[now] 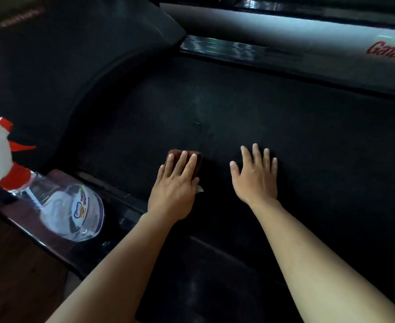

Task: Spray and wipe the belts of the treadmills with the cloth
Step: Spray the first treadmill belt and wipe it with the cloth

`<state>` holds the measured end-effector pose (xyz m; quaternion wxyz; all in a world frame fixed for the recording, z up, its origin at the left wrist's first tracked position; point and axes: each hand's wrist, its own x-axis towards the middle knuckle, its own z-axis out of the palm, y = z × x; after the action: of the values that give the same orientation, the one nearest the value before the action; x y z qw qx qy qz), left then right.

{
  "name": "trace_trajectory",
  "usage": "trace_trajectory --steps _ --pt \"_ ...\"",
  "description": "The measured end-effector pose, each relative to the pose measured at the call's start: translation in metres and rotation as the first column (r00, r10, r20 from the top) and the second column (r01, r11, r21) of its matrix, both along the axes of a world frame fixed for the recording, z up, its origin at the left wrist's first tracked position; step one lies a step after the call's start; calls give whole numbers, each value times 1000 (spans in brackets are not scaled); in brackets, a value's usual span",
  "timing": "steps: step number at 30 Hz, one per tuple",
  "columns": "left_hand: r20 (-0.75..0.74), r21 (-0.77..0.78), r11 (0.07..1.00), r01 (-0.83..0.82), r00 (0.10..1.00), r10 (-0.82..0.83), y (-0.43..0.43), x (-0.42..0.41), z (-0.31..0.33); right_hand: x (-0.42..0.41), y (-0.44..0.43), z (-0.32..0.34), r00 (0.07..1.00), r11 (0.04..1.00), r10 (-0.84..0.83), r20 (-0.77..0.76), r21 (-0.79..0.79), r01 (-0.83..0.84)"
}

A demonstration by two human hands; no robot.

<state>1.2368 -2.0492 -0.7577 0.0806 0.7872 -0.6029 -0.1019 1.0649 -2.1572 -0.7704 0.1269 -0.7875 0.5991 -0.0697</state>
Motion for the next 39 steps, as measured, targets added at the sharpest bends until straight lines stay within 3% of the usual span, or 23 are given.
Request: trace_trajectory --steps 15,18,21,24,27,29,32,36,39 --pt "-202 -126 914 -387 912 358 -113 102 6 5 -4 -8 999 998 -34 -27 -58 33" --pt "-153 -82 953 -293 948 278 -151 104 6 5 -5 -8 998 999 -33 -45 -42 31" --pt "-111 -29 995 -91 990 87 -173 76 10 5 -5 -6 998 998 -36 -50 -44 33" --pt "-136 -85 982 166 975 -177 -158 31 8 5 -5 -5 998 997 -54 -28 -53 52" --pt "-129 -68 969 239 961 -246 -112 9 3 6 -5 -5 998 996 -62 -11 -68 61" --pt "-125 -45 988 146 981 -150 -78 15 1 6 -4 -5 998 995 -69 -12 -73 68" --pt "-103 -63 990 -129 987 122 -42 52 0 6 -4 -6 998 996 -63 -28 -58 61" --pt "-134 -15 861 -508 855 501 -52 105 5 6 -5 -6 997 996 -70 -23 -58 69" --pt "-137 16 838 -546 829 543 -95 113 11 7 -4 -5 997 996 -68 -19 -54 67"
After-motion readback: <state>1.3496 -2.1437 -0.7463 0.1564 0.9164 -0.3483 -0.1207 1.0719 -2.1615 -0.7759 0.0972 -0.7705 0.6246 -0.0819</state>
